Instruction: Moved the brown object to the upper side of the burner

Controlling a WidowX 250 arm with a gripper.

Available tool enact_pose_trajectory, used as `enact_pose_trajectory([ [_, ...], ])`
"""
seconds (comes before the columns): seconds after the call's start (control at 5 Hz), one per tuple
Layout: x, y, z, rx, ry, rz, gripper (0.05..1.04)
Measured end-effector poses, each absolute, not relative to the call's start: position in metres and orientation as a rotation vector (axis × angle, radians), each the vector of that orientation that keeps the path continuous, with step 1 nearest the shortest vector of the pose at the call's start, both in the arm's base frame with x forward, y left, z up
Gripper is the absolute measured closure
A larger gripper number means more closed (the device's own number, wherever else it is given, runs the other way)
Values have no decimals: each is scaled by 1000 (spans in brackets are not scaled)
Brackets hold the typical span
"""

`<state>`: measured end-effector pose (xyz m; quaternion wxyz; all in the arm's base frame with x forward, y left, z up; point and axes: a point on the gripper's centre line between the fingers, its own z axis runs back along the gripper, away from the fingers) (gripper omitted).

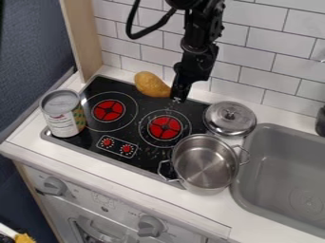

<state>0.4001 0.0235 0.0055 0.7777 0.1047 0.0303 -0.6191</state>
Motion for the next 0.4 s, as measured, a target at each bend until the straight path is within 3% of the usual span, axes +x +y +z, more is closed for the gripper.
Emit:
enact_pose_trajectory([
  [0.4,413,25,-25,210,113,-1359,868],
])
